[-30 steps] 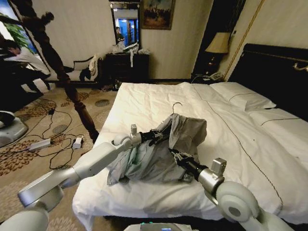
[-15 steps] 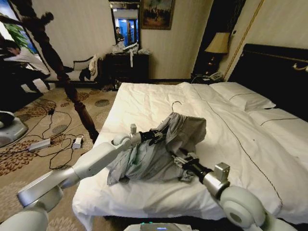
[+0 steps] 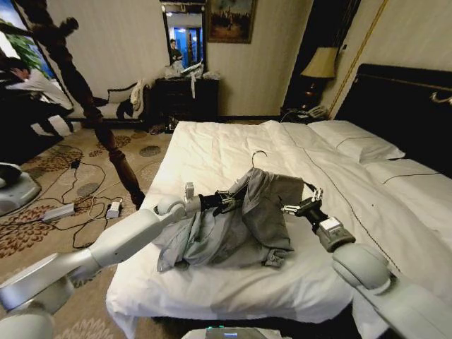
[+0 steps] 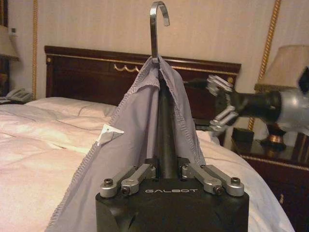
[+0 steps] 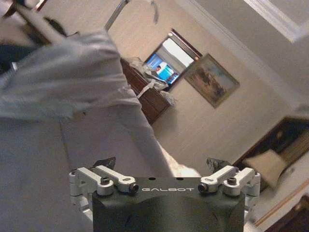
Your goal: Pick up the clothes from the bed and hang them on the clothes hanger.
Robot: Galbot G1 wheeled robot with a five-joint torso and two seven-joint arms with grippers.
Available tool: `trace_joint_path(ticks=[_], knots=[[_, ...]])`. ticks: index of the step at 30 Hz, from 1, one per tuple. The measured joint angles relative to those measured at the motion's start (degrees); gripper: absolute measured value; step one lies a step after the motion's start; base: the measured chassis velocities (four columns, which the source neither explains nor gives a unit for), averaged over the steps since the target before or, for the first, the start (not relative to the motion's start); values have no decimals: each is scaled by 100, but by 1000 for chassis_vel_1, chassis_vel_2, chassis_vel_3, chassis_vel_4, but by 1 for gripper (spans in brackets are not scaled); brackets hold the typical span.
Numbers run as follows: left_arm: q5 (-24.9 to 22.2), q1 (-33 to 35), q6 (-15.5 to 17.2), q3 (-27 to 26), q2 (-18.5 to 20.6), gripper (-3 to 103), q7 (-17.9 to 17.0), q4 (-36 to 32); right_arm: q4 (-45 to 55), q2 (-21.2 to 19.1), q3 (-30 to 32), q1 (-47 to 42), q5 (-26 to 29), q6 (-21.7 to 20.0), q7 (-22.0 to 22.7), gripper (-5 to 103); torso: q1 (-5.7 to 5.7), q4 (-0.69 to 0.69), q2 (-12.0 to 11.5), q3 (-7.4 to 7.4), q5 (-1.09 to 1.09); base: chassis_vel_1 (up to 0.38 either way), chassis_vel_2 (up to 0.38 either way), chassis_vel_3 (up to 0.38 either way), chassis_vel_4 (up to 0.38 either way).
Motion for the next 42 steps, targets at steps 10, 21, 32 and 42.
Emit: trace_joint_path(ticks=[10, 21, 32, 42], knots=[[111, 0, 16, 27, 157, 17, 42, -292, -360, -312, -119, 156, -831, 17, -309, 100, 0, -1, 0, 0, 0, 0, 0, 0, 0], [203, -9, 20, 102, 259, 17, 73, -481, -491, -549, -140, 187, -1436, -342, -475, 101, 0, -2, 0, 0, 1, 0, 0, 0, 0], [272, 22, 20, 132, 401, 17, 90, -661, -519, -787, -139, 119, -2316, -288, -844, 84, 0, -1, 0, 0, 0, 0, 0, 0, 0], [280, 35, 16, 116, 465, 17, 92, -747, -587, -784, -155, 121, -2645, -151, -903, 51, 0, -1, 0, 0, -1, 0, 0, 0, 0]])
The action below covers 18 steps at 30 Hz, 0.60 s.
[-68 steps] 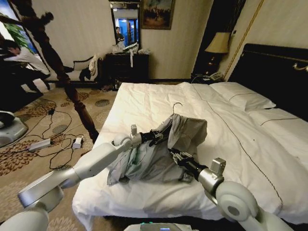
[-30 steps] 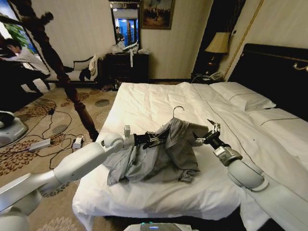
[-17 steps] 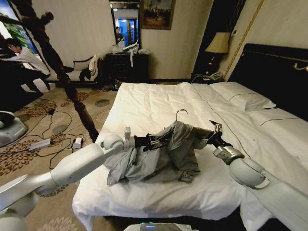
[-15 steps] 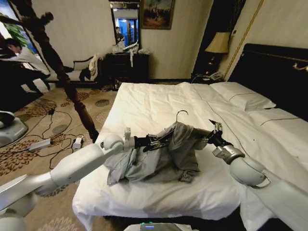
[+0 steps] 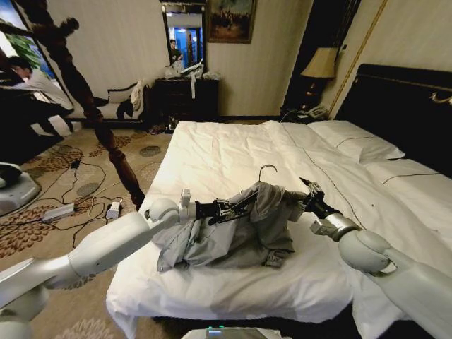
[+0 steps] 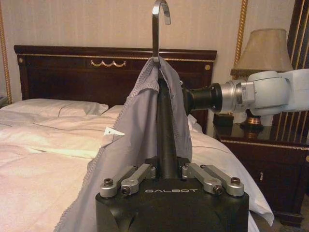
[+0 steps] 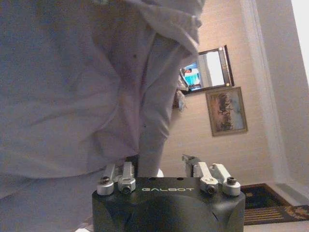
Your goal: Pick up the clothes from the bed and hang them on the clothes hanger.
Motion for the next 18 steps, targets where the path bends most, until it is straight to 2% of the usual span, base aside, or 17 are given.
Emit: trace_joint_path(ticks=[1, 2, 6, 7, 8, 18], knots=[[1, -9, 0, 21, 14, 17, 1, -18, -20, 40, 1, -1, -62, 43, 0, 46, 0, 0, 0, 0, 1, 0, 0, 0, 0], [1, -9, 0, 21, 14, 17, 1, -18, -20, 40, 1, -1, -62, 43, 0, 46, 0, 0, 0, 0, 1, 0, 0, 0, 0], [30, -33, -1, 61, 32, 17, 35, -68, -41, 73, 22, -74, -206, 122, -5, 25, 0, -1, 0, 0, 1, 0, 0, 0, 0], [30, -33, -1, 61, 32, 17, 35, -68, -41, 73, 22, -74, -206, 122, -5, 25, 0, -1, 0, 0, 1, 0, 0, 0, 0], [30, -35, -1, 61, 25, 17, 35, -68, -43, 73, 23, -80, -218, 134, -7, 19, 0, -1, 0, 0, 1, 0, 0, 0, 0], [54, 2, 2, -31, 15, 17, 8, 35, -50, 99, 83, -190, -238, 218, 4, 16, 0, 0, 0, 0, 1, 0, 0, 0, 0]])
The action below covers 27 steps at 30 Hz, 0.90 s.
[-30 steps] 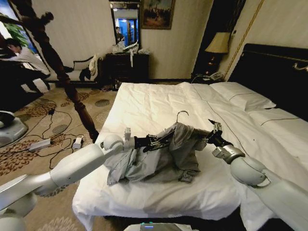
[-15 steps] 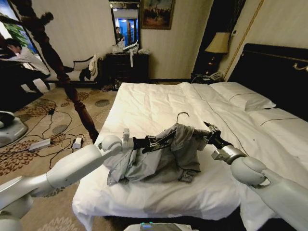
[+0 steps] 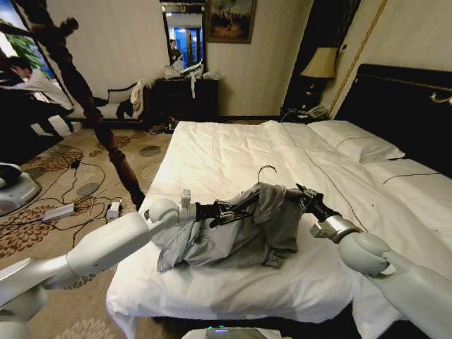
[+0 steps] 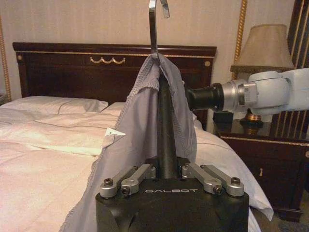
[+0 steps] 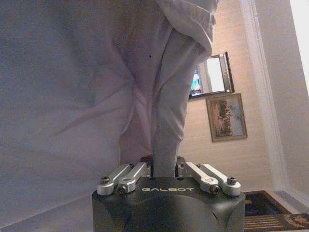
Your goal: Pick up the clothes from the bed and hang them on the clothes hanger.
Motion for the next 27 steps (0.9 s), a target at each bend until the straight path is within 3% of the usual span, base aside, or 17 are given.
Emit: trace_joint_path(ticks=[7, 8, 10, 20, 22, 25, 27], knots=[[-14, 11, 68, -154, -18, 15, -193, 48, -2, 69, 6, -54, 46, -40, 77, 16, 0, 0, 0, 0, 0, 0, 0, 0, 0], [-19, 18, 74, -190, -9, 21, -243, 54, -14, 74, 6, -63, 51, -51, 93, 16, 0, 0, 0, 0, 0, 0, 0, 0, 0], [-33, 29, 74, -229, 8, 21, -282, 50, -38, 80, 5, -77, 53, -76, 95, 16, 0, 0, 0, 0, 0, 0, 0, 0, 0], [-96, 157, 91, -526, 195, 64, -419, -64, -120, 147, 3, -113, 53, -67, 221, 15, 0, 0, 0, 0, 0, 0, 0, 0, 0], [-101, 174, 91, -563, 210, 64, -428, -79, -131, 154, 3, -115, 53, -64, 232, 15, 0, -1, 0, 0, 0, 0, 0, 0, 0], [-166, 291, 92, -807, 314, 80, -471, -117, -198, 224, 3, -116, 77, -58, 297, 15, 0, 0, 0, 0, 0, 0, 0, 0, 0], [-174, 308, 92, -839, 332, 80, -484, -117, -205, 236, 3, -116, 84, -57, 307, 15, 0, 0, 0, 0, 0, 0, 0, 0, 0]])
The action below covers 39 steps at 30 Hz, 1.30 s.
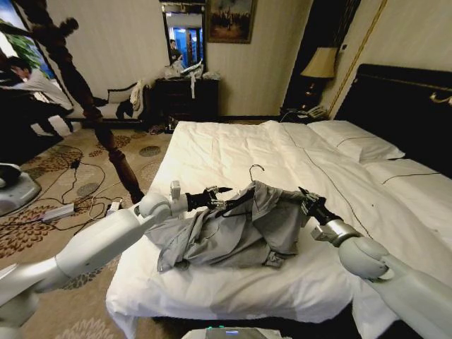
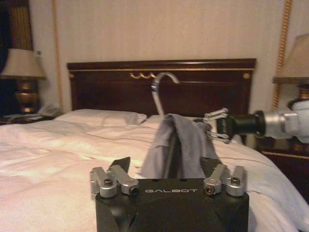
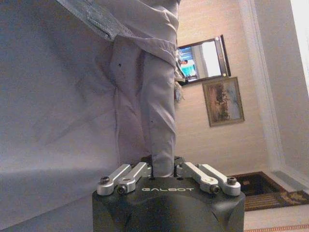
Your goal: Pick up the clothes from the bed and hang them on the clothes hanger.
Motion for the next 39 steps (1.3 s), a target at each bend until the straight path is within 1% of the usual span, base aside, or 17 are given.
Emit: trace_joint_path(ticks=[1, 2, 4, 5, 6, 7, 8, 9, 11, 12, 14, 16, 22, 26, 30, 32, 39], knots=[[-36, 68, -9, -117, 62, 90, -62, 6, -20, 34, 0, -5, 26, 0, 35, 15, 0, 0, 0, 0, 0, 0, 0, 0, 0], [-87, 163, -17, -265, 130, 96, -137, 26, -34, 73, 3, -13, 56, 1, 83, 15, 0, 0, 0, 0, 0, 0, 0, 0, 0], [-120, 235, -20, -368, 164, 96, -188, 37, -42, 103, 4, -19, 78, 1, 121, 15, 0, 0, 0, 0, 0, 0, 0, 0, 0], [-198, 402, -24, -597, 212, 98, -286, 62, -54, 174, 10, -35, 149, 5, 224, 15, 0, 0, 0, 0, 0, 0, 0, 0, 0], [-239, 485, -25, -704, 232, 100, -319, 72, -58, 200, 12, -41, 190, 5, 274, 15, 0, 1, 0, 0, -1, 0, 0, 0, 0], [-351, 740, -21, -1028, 285, 100, -375, 88, -63, 285, 12, -54, 362, 5, 438, 15, 0, -1, 0, 0, -1, 0, 0, 0, 0], [-351, 740, -21, -1028, 285, 100, -375, 88, -63, 285, 12, -54, 362, 5, 438, 15, 0, -1, 0, 0, -1, 0, 0, 0, 0], [-403, 868, -16, -1199, 310, 100, -396, 94, -63, 330, 14, -58, 464, 1, 523, 15, 0, 0, 0, 0, -1, 0, 0, 0, 0], [-531, 1310, 1, -1731, 395, 100, -430, 110, -58, 437, 30, -64, 747, -15, 764, 15, 0, 2, 0, 0, 0, 0, 0, 0, 0], [-531, 1310, 1, -1731, 395, 100, -430, 110, -58, 437, 30, -64, 747, -15, 764, 15, 0, 2, 0, 0, 0, 0, 0, 0, 0], [-547, 1674, 3, -2091, 476, 100, -426, 117, -36, 495, 55, -82, 992, -25, 950, 15, 0, 2, 0, 0, -2, 0, 0, 0, 0], [-542, 1923, -3, -2276, 530, 100, -417, 124, -20, 517, 71, -102, 1193, -27, 1069, 15, 0, 2, 0, 0, -1, 0, 0, 0, 0], [-432, 2184, -37, -2333, 509, 100, -416, 305, -11, 525, 73, -193, 1281, 73, 1123, 15, 0, 1, 0, 0, 0, 0, 0, 0, 0], [-408, 2237, -9, -2046, 284, 100, -456, 588, -14, 517, 94, -344, 1107, 284, 1098, 15, 0, -2, 0, 0, 0, 0, 0, 0, 0], [-423, 2295, 11, -1852, 194, 100, -500, 651, -17, 513, 103, -387, 968, 390, 1069, 15, 0, -1, 0, 0, 1, 0, 0, 0, 0], [-416, 2415, 21, -1604, 44, 100, -554, 729, 7, 507, 134, -396, 886, 445, 1051, 15, 0, 0, 0, 0, 1, 0, 0, 0, 0], [-397, 2717, 76, -1508, -165, 100, -754, 934, 20, 442, 168, -389, 884, 474, 1049, 15, 0, 0, 0, 0, 0, 0, 0, 0, 0]])
